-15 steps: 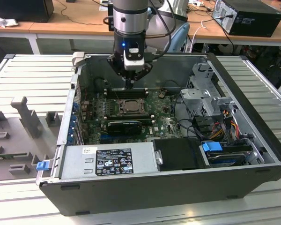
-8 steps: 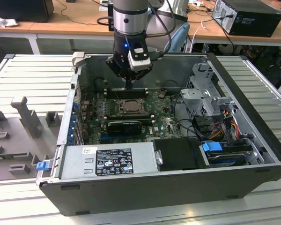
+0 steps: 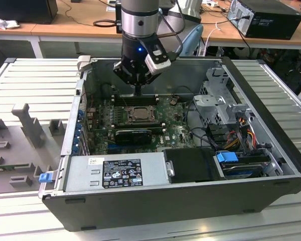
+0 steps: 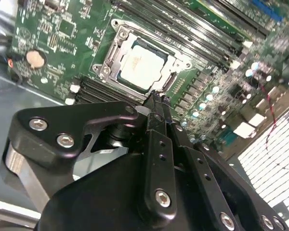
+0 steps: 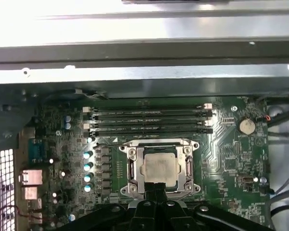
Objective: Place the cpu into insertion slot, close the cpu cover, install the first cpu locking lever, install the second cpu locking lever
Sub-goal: 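Install the first cpu locking lever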
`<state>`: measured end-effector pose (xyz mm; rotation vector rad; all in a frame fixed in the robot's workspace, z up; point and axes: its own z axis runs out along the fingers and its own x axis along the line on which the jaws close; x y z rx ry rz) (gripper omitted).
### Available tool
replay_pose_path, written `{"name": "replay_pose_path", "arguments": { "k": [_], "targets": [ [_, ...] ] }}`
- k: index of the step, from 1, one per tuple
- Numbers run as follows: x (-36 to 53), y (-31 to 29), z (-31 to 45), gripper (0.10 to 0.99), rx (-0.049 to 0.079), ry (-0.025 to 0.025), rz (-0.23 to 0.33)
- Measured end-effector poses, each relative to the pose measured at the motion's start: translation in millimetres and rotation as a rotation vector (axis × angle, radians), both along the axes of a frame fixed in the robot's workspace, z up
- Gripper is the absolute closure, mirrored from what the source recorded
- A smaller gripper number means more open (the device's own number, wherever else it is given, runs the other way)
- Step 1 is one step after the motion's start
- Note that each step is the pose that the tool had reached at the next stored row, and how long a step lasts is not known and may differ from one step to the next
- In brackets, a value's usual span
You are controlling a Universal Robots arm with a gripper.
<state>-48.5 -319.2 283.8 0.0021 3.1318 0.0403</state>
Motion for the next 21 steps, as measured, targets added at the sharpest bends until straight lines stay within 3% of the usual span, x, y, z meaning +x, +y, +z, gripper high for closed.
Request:
{"name": "replay_pose_path", "arguments": {
  "k": [4,9,14,21],
  "targets": [
    [0.0,0.0,-0.1,0.980,0.000,0.0000,0.125],
    [0.0,0.0,-0.3,0.980,0.000,-0.0001,0.244],
    [0.0,0.0,-0.6,0.980,0.000,0.0000,0.419],
    [0.0,0.0,-0.6,0.980,0.000,-0.0001,0.501]
  ]
}}
